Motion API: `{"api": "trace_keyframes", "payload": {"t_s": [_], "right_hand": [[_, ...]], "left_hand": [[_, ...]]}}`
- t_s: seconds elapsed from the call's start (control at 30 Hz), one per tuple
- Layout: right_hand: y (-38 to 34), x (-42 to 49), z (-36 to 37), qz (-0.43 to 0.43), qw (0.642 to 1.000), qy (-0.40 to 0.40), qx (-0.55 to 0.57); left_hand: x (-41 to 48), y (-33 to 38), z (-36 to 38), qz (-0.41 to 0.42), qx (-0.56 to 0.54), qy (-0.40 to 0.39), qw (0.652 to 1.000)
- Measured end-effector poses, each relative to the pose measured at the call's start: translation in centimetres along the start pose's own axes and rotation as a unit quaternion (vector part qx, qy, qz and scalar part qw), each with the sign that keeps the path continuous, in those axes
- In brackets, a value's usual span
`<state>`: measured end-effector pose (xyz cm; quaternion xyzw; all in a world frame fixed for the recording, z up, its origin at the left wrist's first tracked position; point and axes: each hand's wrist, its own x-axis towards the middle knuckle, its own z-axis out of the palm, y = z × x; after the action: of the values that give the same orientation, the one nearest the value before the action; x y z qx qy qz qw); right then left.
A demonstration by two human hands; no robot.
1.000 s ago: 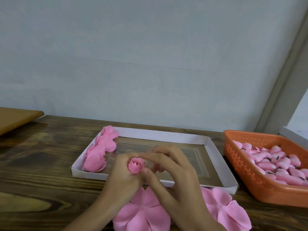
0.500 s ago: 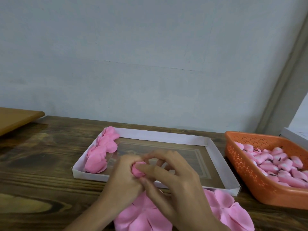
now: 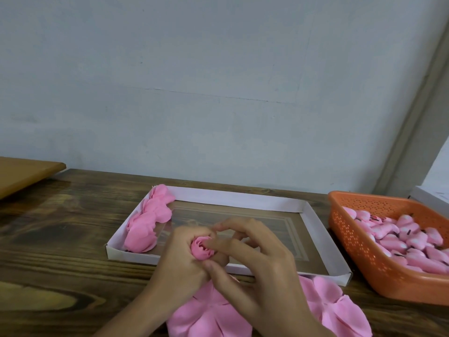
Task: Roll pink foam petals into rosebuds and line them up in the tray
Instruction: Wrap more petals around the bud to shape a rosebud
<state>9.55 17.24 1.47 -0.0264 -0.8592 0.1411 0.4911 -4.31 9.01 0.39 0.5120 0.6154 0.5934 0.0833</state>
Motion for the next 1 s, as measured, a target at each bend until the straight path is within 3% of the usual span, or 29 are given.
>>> {"api": "trace_keyframes", "payload": {"t_s": [0.17,0.53,0.67,0.83,0.93,1.0], "right_hand": [[0.1,-0.1,0.1,-0.016,1.0,0.002,-0.012],[0.4,-0.4,0.4,-0.031,0.999,-0.009,-0.029],[0.3,-0.2,0.3,0.046,0.997,-0.019,0.051],[0.2,0.5,0.3,0.149,0.984,-0.037,0.095],[0.6,1.2,0.7,0.191,0.974,-0.094,0.073],[0.8,1.9,0.9,0.225,0.952,-0.157,0.133]], "left_hand": [[0.2,0.2,0.4,0.018,-0.065,0.003,0.998],[-0.2,1.0,0.5,-0.023,-0.023,-0.011,0.999],[-0.3,0.5,0.1,-0.07,0.031,0.029,0.997],[0.0,-0.2,0.0,-0.01,0.106,-0.002,0.994],[-0.3,-0.3,0.2,0.007,0.093,0.009,0.996],[-0.2,-0.5,-0.1,-0.003,0.091,0.016,0.996]]}}
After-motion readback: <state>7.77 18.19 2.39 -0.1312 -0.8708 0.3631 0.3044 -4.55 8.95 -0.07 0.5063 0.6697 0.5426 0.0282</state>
